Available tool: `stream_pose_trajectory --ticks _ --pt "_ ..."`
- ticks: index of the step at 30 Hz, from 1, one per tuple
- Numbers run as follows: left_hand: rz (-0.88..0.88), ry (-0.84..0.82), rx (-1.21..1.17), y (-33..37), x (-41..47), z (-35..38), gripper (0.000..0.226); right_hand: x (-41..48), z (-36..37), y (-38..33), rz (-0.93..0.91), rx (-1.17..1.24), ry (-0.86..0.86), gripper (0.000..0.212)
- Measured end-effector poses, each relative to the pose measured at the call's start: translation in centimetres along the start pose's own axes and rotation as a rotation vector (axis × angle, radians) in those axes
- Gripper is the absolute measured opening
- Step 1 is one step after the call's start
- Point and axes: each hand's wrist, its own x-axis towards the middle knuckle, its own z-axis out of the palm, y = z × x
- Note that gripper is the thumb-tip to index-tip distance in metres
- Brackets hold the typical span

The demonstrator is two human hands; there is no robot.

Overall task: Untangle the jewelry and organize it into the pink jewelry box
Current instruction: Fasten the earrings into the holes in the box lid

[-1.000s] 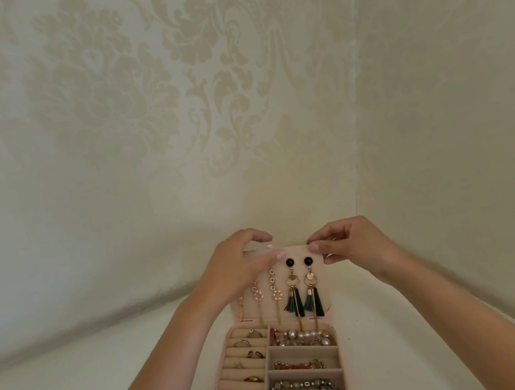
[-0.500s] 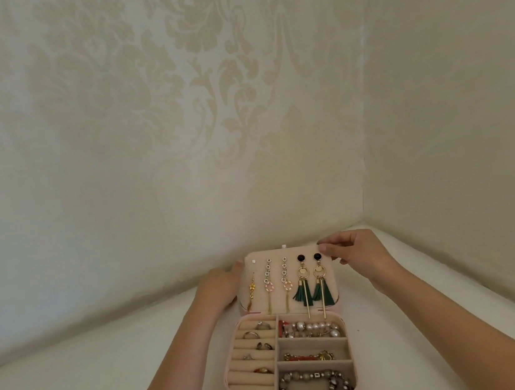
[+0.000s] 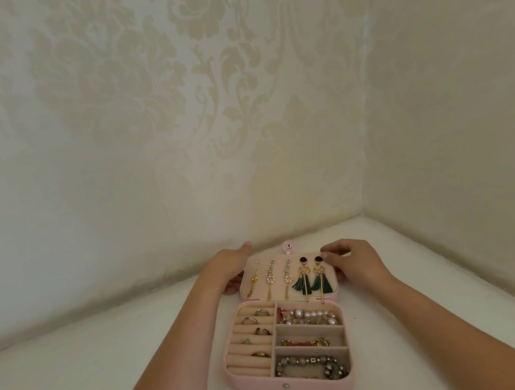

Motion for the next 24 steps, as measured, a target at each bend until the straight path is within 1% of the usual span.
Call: stream_pose_trajectory --ticks 3,7,9,11,13,16,18,21,24 --pt "0.037 0.026 0.02 0.1 0.0 0.5 0.052 0.0 0.3 0.2 0.021 -0.014 0.014 0.015" --pt "0.079 0.037 0.126 0.1 -0.4 1.2 0.053 -0.2 0.5 0.4 0.028 -0.011 0.012 0.017" --pt "0.118 0.038 0.104 -0.3 -0.3 1.6 0.055 -0.2 0.4 0.3 0.025 -0.001 -0.003 0.018" --pt "0.143 0.049 0.042 -0.6 -0.2 1.9 0.051 -0.1 0.4 0.0 0.027 -0.001 -0.024 0.018" --pt "0.13 0.014 -0.105 -0.7 0.0 2.1 0.045 -0.1 0.3 -0.2 0.049 0.022 -0.049 0.018" --pt "0.071 -0.074 -0.315 -1.1 0.2 2.3 0.049 -0.1 0.1 -1.1 0.078 0.08 -0.079 0.014" --pt "0.063 -0.087 -0.409 -1.4 0.3 2.3 0.047 0.0 0.0 -1.5 0.097 0.161 -0.113 0.016" --pt "0.082 -0.117 -0.486 -1.7 0.4 2.3 0.04 -0.1 0.1 -1.5 0.109 0.208 -0.17 0.02" --pt "0.076 -0.15 -0.536 -1.7 0.6 2.3 0.033 -0.2 0.2 -1.3 0.12 0.265 -0.159 0.021"
